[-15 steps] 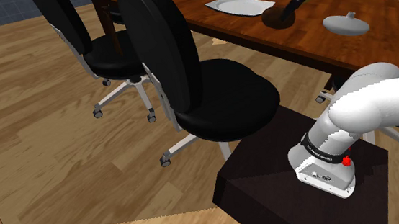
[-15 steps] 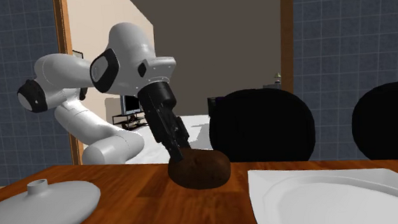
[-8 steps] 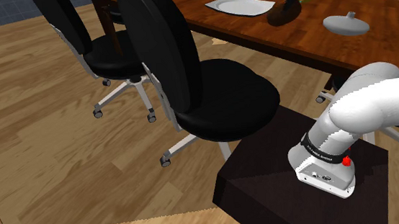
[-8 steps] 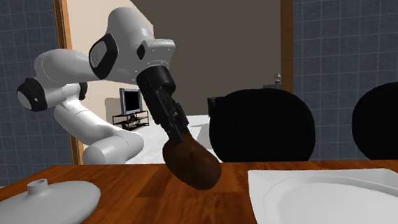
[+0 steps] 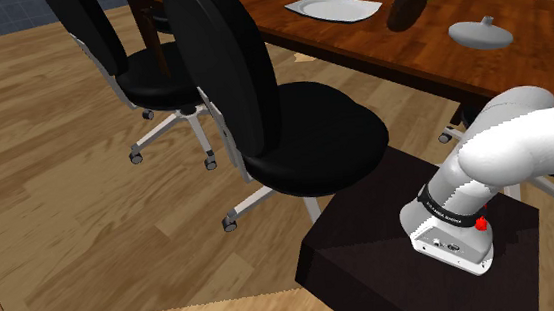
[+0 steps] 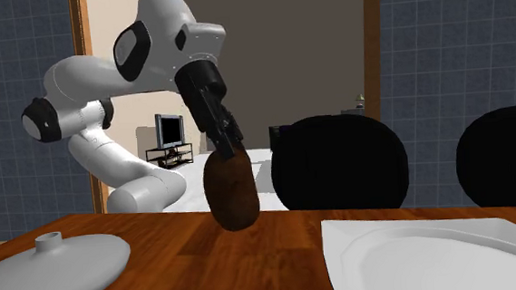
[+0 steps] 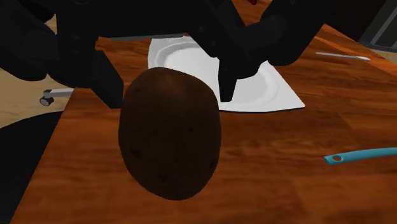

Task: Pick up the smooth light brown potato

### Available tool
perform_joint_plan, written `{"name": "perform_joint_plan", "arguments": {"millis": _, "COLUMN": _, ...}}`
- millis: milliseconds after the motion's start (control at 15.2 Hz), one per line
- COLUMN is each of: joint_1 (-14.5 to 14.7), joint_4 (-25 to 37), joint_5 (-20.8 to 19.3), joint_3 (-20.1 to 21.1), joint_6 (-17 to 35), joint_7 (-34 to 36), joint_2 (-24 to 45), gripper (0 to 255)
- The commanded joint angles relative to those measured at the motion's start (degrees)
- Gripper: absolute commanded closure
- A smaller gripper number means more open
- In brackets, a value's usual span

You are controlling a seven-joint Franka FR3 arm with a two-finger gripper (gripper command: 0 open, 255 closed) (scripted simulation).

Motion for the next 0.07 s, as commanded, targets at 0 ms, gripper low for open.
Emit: {"name": "perform_joint_plan", "arguments": {"millis": 0, "joint_1": 0.11, "joint_4": 0.62, "joint_5": 0.14, "joint_3": 0.05, "joint_6": -0.41, "joint_7": -0.13, "joint_2": 0.16, "gripper": 255}}
